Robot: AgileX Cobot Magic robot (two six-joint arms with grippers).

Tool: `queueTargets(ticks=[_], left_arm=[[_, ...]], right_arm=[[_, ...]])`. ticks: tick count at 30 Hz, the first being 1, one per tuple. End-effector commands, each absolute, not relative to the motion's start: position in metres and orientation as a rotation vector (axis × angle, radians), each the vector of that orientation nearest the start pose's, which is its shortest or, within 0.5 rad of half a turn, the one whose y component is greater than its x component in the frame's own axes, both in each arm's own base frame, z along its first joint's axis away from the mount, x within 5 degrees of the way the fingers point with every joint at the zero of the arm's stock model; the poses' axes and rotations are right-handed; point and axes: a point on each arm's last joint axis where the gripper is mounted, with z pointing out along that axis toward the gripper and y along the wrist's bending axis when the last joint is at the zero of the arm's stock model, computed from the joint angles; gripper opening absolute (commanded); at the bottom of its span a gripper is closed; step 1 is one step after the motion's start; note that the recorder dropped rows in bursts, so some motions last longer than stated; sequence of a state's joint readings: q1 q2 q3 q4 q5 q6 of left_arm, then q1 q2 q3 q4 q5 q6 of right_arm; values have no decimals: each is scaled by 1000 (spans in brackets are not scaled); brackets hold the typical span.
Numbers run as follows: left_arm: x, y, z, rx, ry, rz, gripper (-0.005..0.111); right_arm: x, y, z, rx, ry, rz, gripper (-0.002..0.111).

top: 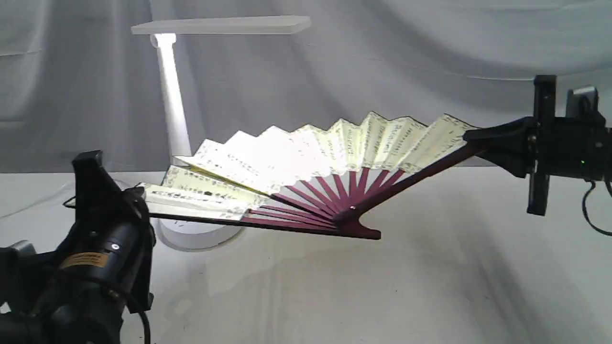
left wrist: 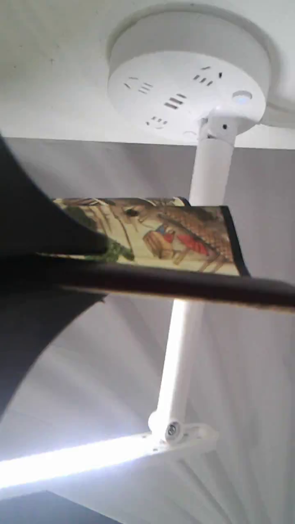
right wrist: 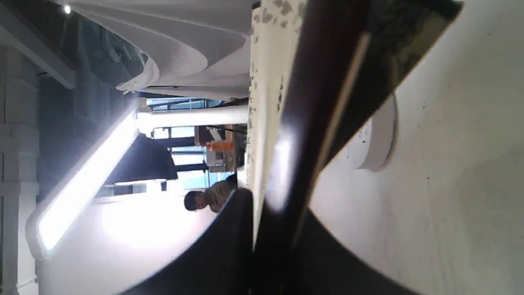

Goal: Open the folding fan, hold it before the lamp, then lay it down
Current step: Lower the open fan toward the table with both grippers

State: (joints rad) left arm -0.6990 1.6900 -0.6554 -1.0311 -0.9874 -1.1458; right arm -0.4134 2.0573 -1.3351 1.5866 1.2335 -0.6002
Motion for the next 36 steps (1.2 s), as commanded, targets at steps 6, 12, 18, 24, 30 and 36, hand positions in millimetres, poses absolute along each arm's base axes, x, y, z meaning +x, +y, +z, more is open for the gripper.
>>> queueTargets(ticks=[6,12,18,24,30,36], left_arm=[[290,-175,186,-1512,1148,-1188,0],[297,-195,170,-1504,1193,-1179,0],[308,-216,165,-1487,1233,-1242,0],[317,-230,156,-1479,1297,-1251,0],[323,-243,134,-1450,1389,-1277,0],[323,-245,119,-1487,1395,-1294,0]], right_arm=[[375,-122,177,808,2008,1550,0],[356,-140,163,871,1987,1513,0],[336,-158,151,965,1950,1491,0],[320,-166,141,1012,1932,1473,0],[311,-166,135,1002,1938,1456,0],[308,-163,131,1018,1945,1466,0]])
